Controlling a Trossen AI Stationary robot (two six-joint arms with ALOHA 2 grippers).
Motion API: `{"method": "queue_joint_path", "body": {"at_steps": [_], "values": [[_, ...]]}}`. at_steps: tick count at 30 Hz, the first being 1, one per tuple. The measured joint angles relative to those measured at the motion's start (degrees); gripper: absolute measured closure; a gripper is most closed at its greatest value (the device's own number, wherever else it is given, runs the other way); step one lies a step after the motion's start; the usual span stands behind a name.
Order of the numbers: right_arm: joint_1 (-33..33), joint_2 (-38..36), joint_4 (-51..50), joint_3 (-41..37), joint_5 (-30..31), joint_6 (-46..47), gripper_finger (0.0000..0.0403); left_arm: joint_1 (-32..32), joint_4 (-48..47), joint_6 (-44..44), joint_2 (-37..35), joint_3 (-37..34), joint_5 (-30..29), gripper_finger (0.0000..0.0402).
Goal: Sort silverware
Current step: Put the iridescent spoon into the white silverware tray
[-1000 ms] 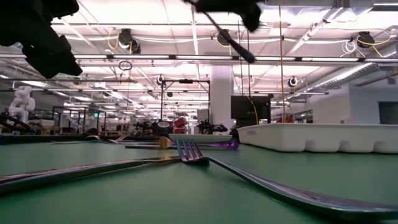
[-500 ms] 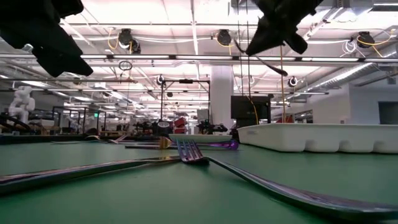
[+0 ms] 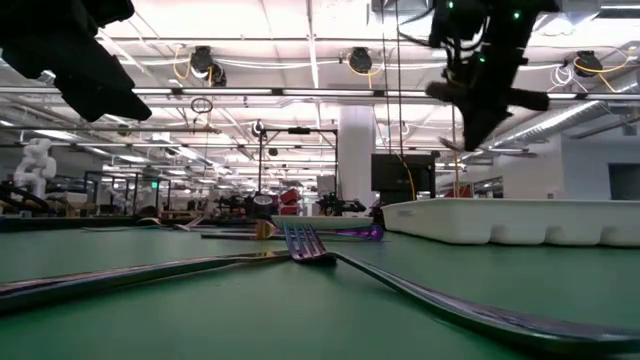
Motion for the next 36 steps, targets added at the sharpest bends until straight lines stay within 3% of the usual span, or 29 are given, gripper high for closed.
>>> {"method": "queue_joint_path", "body": {"at_steps": [11, 23, 36], "values": [[-8.34, 0.94, -3.53, -8.5, -2.4, 2.49, 0.0403, -0.03, 1.3, 0.87, 0.0, 0.0, 0.84, 0.0203], [-11.51, 0.73, 4.13, -18.37, -5.62, 1.84, 0.0403, -0.04, 1.42, 0.89, 0.0, 0.0, 1.07, 0.0203], [-12.83, 0.73, 7.45, -21.07, -5.62, 0.35, 0.0403, -0.04, 1.51, 0.91, 0.0, 0.0, 1.09, 0.0203]]}}
